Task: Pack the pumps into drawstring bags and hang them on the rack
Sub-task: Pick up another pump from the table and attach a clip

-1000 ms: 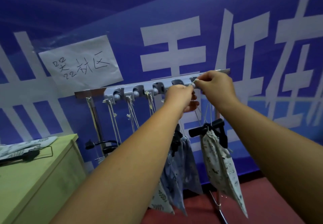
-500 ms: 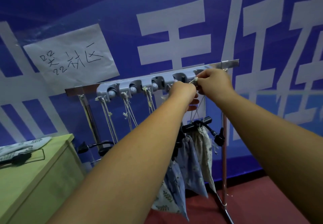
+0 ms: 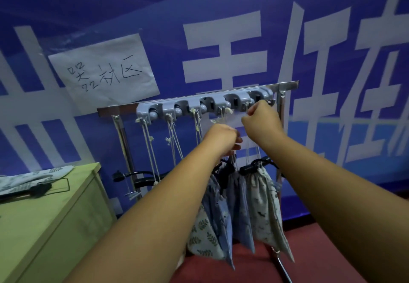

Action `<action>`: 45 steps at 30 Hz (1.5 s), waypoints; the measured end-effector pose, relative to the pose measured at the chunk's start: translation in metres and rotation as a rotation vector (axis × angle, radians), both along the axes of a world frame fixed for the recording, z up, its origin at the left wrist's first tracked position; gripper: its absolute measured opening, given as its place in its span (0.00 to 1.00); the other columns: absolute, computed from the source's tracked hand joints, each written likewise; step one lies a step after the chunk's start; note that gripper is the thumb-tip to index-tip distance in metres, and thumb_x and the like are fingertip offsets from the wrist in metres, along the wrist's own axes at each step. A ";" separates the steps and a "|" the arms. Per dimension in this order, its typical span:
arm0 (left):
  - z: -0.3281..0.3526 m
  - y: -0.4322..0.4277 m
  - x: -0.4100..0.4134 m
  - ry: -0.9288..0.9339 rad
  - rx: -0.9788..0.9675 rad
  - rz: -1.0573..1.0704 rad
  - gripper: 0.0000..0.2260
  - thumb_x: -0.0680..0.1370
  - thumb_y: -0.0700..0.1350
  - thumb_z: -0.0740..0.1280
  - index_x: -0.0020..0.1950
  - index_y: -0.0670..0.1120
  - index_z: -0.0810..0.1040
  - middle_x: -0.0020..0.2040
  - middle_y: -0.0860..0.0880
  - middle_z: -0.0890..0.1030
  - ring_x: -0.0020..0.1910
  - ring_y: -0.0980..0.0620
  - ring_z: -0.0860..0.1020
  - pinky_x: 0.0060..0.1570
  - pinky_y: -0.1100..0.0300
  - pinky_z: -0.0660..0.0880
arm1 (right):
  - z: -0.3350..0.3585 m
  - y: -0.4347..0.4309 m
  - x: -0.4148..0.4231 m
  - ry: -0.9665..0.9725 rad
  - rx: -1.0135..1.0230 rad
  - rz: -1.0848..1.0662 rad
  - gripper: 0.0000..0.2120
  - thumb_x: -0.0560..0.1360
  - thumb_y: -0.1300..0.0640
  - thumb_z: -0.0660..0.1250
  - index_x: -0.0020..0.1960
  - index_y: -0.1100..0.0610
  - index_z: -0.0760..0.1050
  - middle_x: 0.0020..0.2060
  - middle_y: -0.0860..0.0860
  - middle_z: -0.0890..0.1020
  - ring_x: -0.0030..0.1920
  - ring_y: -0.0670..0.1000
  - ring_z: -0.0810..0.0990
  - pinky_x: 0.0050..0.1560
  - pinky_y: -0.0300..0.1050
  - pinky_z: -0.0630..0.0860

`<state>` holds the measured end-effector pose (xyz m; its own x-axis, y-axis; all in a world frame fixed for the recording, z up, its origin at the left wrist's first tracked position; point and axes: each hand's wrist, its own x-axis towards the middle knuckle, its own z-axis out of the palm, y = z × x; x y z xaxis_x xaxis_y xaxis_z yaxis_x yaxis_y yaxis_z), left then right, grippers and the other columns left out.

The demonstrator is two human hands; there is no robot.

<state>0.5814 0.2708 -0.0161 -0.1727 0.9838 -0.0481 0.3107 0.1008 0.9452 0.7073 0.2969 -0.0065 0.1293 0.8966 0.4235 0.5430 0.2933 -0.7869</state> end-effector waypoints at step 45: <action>-0.094 -0.304 -0.552 -0.070 -0.016 0.846 0.05 0.79 0.43 0.68 0.48 0.47 0.85 0.50 0.47 0.88 0.49 0.47 0.82 0.61 0.52 0.79 | -0.072 -0.136 -0.553 -0.695 0.122 0.730 0.20 0.79 0.56 0.75 0.70 0.53 0.80 0.57 0.53 0.82 0.53 0.54 0.79 0.53 0.48 0.80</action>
